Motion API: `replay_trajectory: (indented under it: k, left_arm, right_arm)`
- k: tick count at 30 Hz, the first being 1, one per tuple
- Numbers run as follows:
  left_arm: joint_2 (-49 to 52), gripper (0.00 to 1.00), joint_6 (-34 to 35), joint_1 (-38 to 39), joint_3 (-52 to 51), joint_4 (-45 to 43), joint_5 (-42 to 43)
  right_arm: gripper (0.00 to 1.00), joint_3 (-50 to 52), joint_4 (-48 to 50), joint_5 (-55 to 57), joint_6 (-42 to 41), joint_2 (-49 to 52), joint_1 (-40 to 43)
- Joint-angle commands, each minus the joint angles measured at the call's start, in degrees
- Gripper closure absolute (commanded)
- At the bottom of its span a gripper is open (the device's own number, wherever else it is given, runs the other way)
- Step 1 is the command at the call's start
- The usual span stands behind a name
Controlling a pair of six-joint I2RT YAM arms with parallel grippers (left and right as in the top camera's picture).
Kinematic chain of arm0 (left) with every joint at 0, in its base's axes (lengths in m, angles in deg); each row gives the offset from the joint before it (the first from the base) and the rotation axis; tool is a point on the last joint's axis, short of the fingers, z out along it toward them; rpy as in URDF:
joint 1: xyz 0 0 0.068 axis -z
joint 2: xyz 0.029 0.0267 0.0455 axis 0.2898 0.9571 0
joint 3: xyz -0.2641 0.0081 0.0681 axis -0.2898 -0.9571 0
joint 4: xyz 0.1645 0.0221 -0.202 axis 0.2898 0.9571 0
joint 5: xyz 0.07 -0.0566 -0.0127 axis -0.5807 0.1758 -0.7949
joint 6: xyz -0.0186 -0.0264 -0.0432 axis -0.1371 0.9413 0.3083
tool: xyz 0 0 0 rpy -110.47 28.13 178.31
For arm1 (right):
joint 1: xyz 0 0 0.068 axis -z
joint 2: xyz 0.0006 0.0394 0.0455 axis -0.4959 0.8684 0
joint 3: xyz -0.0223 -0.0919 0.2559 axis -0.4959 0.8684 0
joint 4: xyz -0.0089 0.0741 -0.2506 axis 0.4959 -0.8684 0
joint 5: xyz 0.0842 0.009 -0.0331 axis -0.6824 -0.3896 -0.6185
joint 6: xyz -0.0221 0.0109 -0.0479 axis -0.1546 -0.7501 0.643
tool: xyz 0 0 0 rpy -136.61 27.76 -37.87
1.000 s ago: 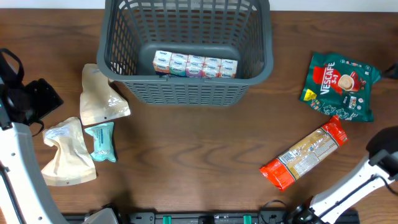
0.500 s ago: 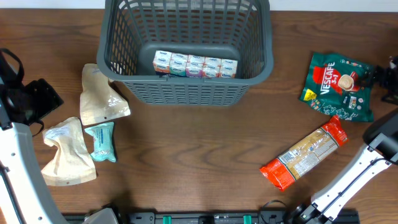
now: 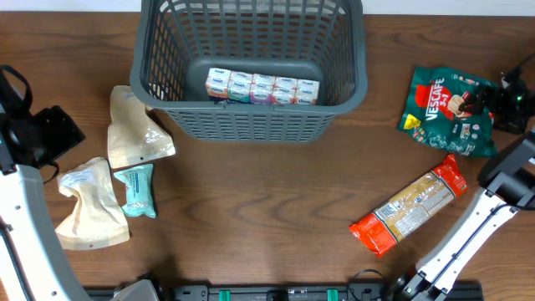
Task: Pack container
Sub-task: 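Grasp the green Nescafé bag with the right gripper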
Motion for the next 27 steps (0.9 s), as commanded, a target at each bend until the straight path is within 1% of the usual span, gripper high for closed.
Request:
replay_trajectory:
  k: [1, 4, 7, 17, 21, 24, 25, 26, 27]
  left_arm:
    - [0.15, 0.23, -0.42, 0.70, 1.01, 0.09, -0.02]
    - [0.15, 0.23, -0.42, 1.38, 1.01, -0.11, -0.04]
    - [0.15, 0.23, -0.42, 1.97, 1.01, -0.13, -0.04]
    - [0.15, 0.23, -0.42, 2.12, 1.01, -0.07, -0.04]
    - [0.15, 0.23, -0.42, 2.12, 1.01, -0.07, -0.04]
    - [0.15, 0.23, -0.42, 2.12, 1.01, -0.02, -0.04]
    - [0.15, 0.23, -0.42, 2.12, 1.01, 0.04, -0.04]
    - [0.15, 0.23, -0.42, 2.12, 1.01, 0.13, -0.02]
    - [0.15, 0.23, -0.42, 2.12, 1.01, 0.20, -0.04]
  right_arm:
    - [0.11, 0.02, 0.44, 0.07, 0.72, 1.64, -1.64]
    - [0.12, 0.04, 0.74, 0.07, 0.70, 1.64, -2.05]
    - [0.18, 0.04, 1.46, 0.09, 0.46, 1.64, -2.40]
    - [0.18, 1.16, 4.52, 0.07, 0.31, 1.64, -2.49]
    - [0.17, 3.72, 6.73, 0.00, 0.50, 1.64, -2.69]
    - [0.19, 6.40, 8.26, 0.00, 0.50, 1.64, -2.82]
    - [0.21, 7.52, 8.92, 0.00, 0.50, 1.64, -2.86]
    - [0.28, 8.37, 9.35, 0.00, 0.50, 1.64, -2.86]
    - [0.39, 9.14, 9.70, 0.00, 0.50, 1.64, -2.86]
